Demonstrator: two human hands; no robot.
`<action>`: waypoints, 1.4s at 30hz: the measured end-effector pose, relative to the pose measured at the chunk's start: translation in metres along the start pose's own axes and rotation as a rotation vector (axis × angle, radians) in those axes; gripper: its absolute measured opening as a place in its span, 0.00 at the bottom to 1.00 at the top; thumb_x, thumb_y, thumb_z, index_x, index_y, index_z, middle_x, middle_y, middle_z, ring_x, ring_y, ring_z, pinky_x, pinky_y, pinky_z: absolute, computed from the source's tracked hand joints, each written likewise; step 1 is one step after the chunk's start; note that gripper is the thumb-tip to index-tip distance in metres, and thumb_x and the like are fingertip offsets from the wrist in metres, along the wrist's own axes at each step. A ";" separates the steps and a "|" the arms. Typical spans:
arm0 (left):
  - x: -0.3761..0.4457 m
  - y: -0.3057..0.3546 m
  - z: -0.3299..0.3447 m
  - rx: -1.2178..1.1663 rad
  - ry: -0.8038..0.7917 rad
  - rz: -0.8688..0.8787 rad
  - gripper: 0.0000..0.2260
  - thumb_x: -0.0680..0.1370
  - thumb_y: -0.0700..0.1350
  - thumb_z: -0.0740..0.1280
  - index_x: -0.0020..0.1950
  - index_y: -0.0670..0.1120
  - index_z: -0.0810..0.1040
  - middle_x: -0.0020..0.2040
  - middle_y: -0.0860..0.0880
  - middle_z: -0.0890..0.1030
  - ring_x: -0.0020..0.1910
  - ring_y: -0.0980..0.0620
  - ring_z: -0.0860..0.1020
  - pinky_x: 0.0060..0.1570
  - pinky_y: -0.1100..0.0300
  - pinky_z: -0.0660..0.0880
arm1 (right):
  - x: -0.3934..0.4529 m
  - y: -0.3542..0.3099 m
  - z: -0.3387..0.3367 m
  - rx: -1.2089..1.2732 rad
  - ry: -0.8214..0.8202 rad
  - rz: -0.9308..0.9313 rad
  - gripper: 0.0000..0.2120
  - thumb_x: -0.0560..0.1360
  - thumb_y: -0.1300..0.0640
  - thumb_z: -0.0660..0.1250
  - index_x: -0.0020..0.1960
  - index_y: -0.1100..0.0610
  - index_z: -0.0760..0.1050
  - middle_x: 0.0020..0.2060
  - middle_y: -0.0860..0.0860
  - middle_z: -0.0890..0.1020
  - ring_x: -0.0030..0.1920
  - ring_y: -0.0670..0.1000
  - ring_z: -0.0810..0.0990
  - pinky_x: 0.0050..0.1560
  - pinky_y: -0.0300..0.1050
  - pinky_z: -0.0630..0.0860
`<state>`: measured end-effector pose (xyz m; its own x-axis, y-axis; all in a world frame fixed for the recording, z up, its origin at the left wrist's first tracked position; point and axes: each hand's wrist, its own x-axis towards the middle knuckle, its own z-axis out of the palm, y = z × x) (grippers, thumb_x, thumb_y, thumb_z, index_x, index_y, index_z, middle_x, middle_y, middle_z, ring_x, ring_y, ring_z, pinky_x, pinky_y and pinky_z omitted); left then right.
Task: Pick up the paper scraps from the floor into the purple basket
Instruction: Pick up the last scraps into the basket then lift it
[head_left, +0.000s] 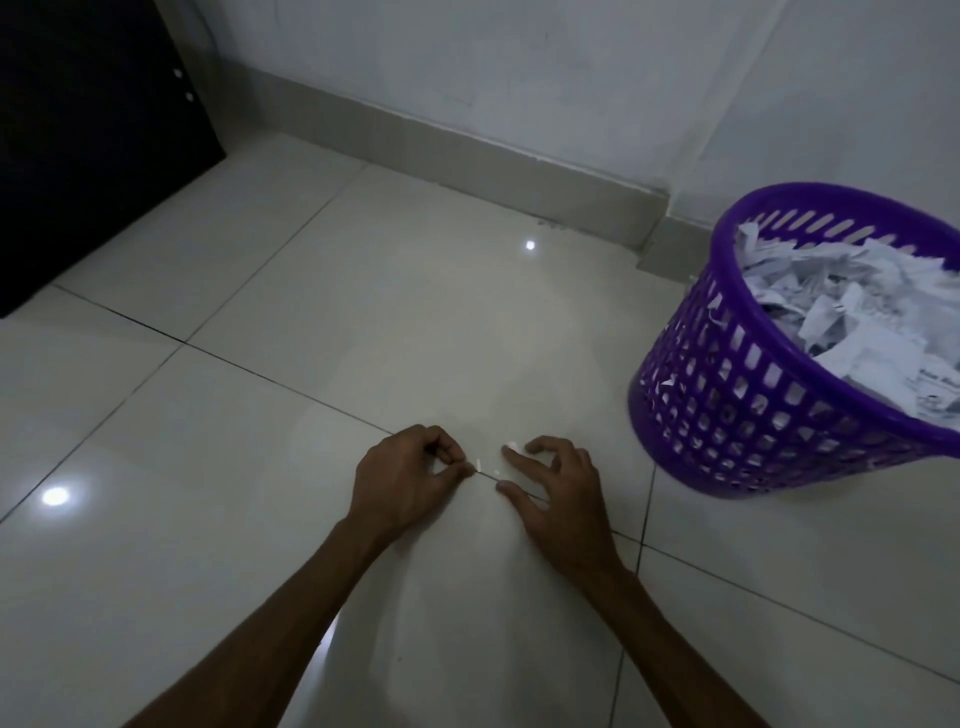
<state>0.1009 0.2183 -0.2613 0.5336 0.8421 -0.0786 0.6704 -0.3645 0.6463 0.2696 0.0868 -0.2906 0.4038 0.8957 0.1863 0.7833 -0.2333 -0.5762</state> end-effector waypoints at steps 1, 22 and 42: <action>0.002 0.003 0.001 0.017 -0.004 -0.023 0.11 0.69 0.64 0.72 0.40 0.59 0.79 0.40 0.63 0.79 0.41 0.63 0.76 0.38 0.66 0.70 | 0.003 -0.001 0.000 0.022 0.009 0.007 0.20 0.73 0.43 0.70 0.64 0.45 0.79 0.56 0.44 0.75 0.52 0.44 0.71 0.52 0.43 0.72; 0.002 0.013 0.012 0.030 0.074 -0.177 0.13 0.69 0.65 0.70 0.38 0.56 0.77 0.35 0.60 0.78 0.36 0.61 0.75 0.36 0.64 0.70 | 0.009 -0.013 0.011 0.161 0.107 0.128 0.18 0.73 0.44 0.71 0.62 0.46 0.79 0.53 0.42 0.79 0.52 0.43 0.75 0.54 0.44 0.73; -0.006 0.003 0.016 -0.047 0.123 -0.075 0.09 0.72 0.60 0.70 0.39 0.56 0.77 0.39 0.61 0.78 0.40 0.61 0.75 0.41 0.63 0.72 | 0.011 -0.031 0.018 -0.001 0.096 -0.035 0.03 0.77 0.56 0.70 0.47 0.53 0.82 0.42 0.48 0.83 0.40 0.48 0.81 0.41 0.41 0.76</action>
<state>0.1082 0.2059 -0.2712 0.4138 0.9096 -0.0362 0.6794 -0.2821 0.6774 0.2405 0.1106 -0.2852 0.4194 0.8628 0.2821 0.7981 -0.2024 -0.5674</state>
